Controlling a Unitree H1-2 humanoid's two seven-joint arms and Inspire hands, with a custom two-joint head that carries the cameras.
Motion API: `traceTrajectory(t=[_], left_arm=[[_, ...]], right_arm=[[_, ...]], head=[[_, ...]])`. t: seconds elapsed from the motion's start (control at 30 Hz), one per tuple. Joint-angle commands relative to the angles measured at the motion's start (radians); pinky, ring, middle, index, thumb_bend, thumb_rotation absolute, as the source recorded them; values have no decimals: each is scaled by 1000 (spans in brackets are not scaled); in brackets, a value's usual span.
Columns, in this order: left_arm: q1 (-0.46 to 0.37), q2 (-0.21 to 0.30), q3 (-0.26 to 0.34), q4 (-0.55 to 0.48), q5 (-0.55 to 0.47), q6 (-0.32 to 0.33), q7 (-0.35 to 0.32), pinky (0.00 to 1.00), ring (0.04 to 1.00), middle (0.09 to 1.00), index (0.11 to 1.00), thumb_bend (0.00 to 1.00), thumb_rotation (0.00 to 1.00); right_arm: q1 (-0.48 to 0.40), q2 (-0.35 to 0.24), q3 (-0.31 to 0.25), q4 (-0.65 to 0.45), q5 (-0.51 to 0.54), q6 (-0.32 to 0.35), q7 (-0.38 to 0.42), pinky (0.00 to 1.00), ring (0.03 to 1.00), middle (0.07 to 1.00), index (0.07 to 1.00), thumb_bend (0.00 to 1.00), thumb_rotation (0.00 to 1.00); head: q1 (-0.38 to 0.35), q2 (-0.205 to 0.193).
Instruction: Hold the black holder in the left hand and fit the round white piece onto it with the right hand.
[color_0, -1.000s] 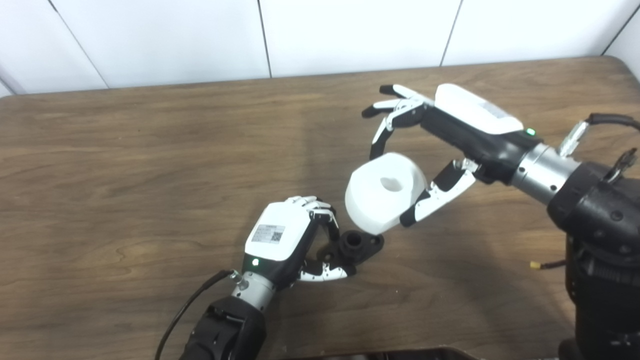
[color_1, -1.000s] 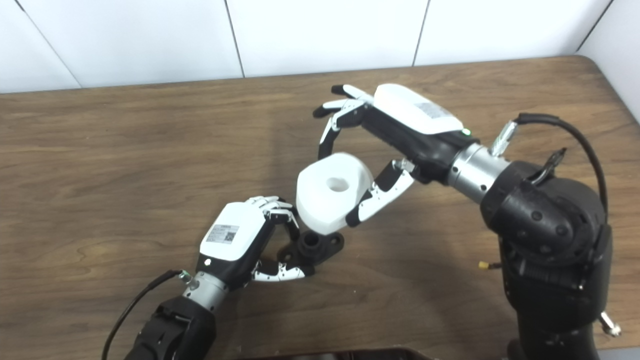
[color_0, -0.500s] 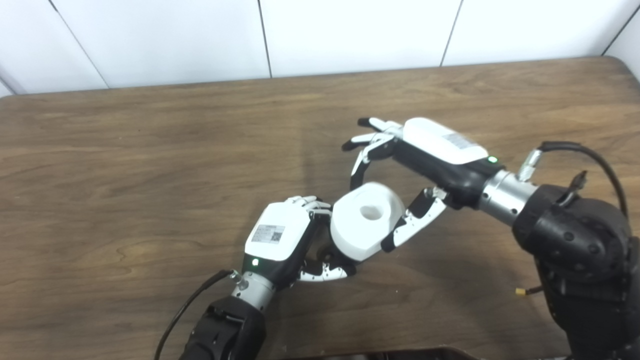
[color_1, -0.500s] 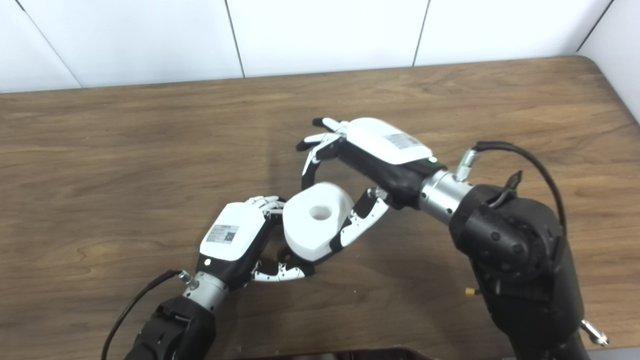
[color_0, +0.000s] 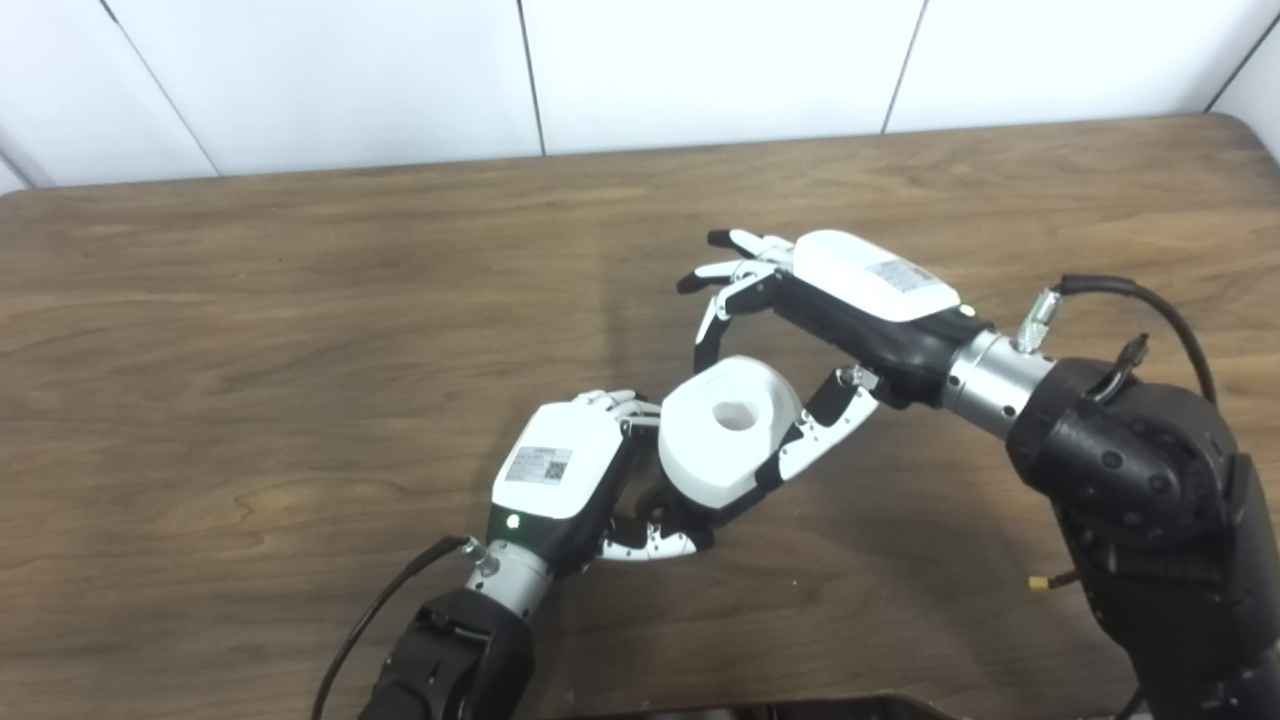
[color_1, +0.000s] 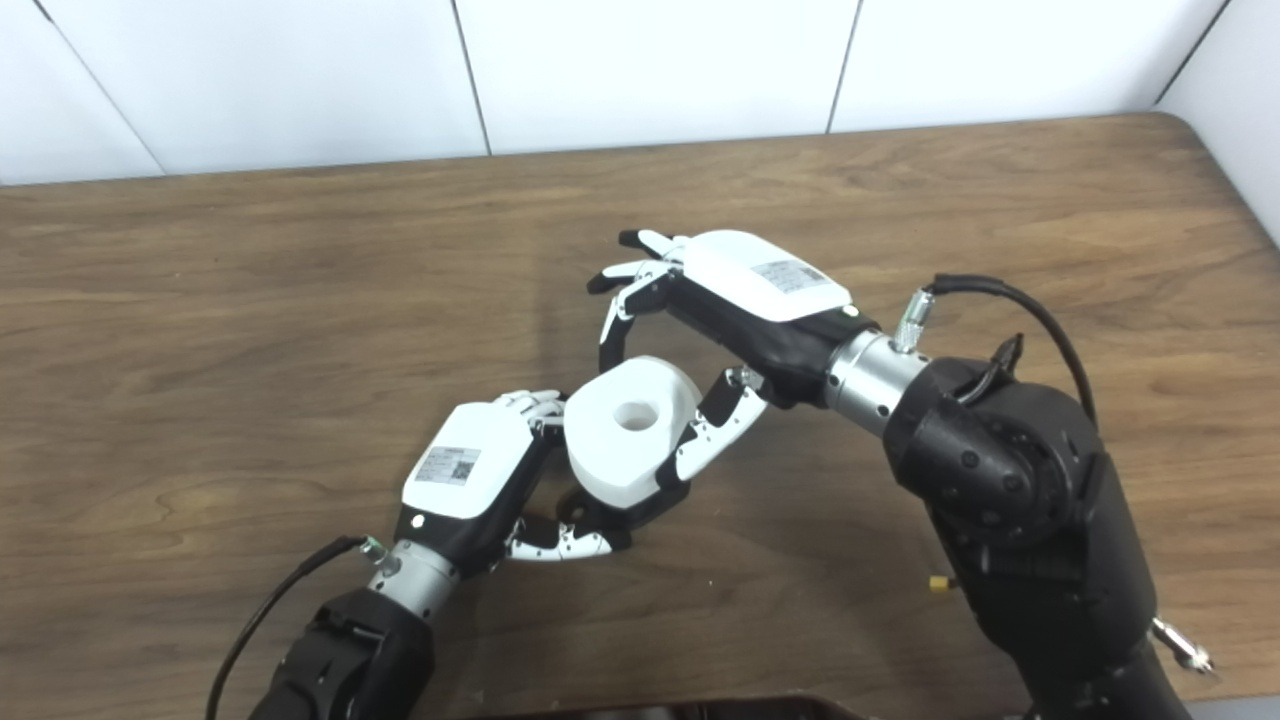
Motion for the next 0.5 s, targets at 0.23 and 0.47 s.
traceTrajectory(t=[0.23,0.47], left_arm=[[11,9,-4,48,20,26,-56,835,838,752,487,518,54],[11,13,-5,50,22,24,-57,837,840,754,487,518,54]], right_arm=[[-29,-9,14,-10,-10,-33,-42,1000,1000,875,485,514,145],[-21,-4,24,-18,-18,-19,-33,1000,1000,868,485,514,145]], head=[[-2,8],[-11,-2]])
